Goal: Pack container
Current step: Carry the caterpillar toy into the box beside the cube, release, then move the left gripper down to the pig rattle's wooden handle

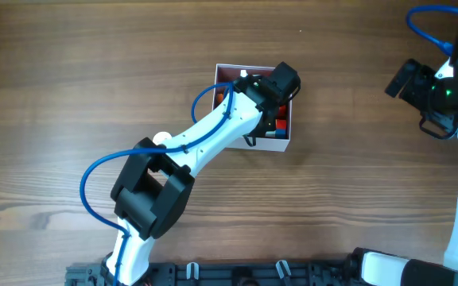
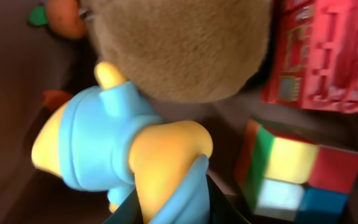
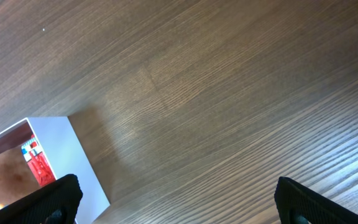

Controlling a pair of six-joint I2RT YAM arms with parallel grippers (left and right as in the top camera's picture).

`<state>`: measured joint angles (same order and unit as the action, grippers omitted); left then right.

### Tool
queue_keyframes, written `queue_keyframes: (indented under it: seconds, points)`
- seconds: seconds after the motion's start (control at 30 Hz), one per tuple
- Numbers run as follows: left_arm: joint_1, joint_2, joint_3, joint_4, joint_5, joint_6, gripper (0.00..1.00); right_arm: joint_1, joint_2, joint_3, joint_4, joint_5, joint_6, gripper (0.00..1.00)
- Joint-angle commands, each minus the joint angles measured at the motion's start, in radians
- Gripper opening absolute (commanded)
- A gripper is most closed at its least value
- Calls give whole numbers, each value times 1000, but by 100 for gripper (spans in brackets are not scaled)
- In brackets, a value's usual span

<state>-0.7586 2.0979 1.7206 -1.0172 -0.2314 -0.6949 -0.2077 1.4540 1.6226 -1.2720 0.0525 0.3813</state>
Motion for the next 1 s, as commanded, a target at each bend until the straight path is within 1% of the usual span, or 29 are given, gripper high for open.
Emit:
queue_keyframes:
  seconds: [0.0,0.1,0.13,0.23,0.3,0.33,0.4,0.47,0.6,0.67,0.73,0.87,0.97]
  points:
    - [-5,13,0,-16,-66,-17,24,-3,5,-10,0,-1,12,100]
    - [-5,19,0,-21,-66,-17,27,-3,5,-10,0,-1,12,100]
    - [-5,21,0,-22,-66,-17,31,-3,5,-10,0,-1,12,100]
    - [-5,22,0,-14,-65,-17,53,-3,5,-10,0,-1,12,100]
    - [-4,21,2,-11,-66,-16,63,-3,5,-10,0,-1,12,100]
    - [-3,19,3,-11,-65,-9,64,-3,5,-10,0,-1,12,100]
    - [-3,10,19,-24,-65,19,64,-3,5,-10,0,-1,12,100]
    - [-3,-2,45,-45,-66,42,61,-3,5,-10,0,-1,12,100]
    - [-3,-43,137,-111,-77,67,61,-3,5,-10,0,-1,13,100]
    - [-2,-72,195,-156,-77,109,61,-3,5,-10,0,-1,12,100]
    - [0,-102,235,-198,-79,140,64,-3,5,-10,0,-1,12,100]
    - [13,-183,269,-303,-141,142,77,-3,5,-10,0,-1,12,100]
    - [52,-237,269,-436,-162,140,77,-3,5,-10,0,-1,12,100]
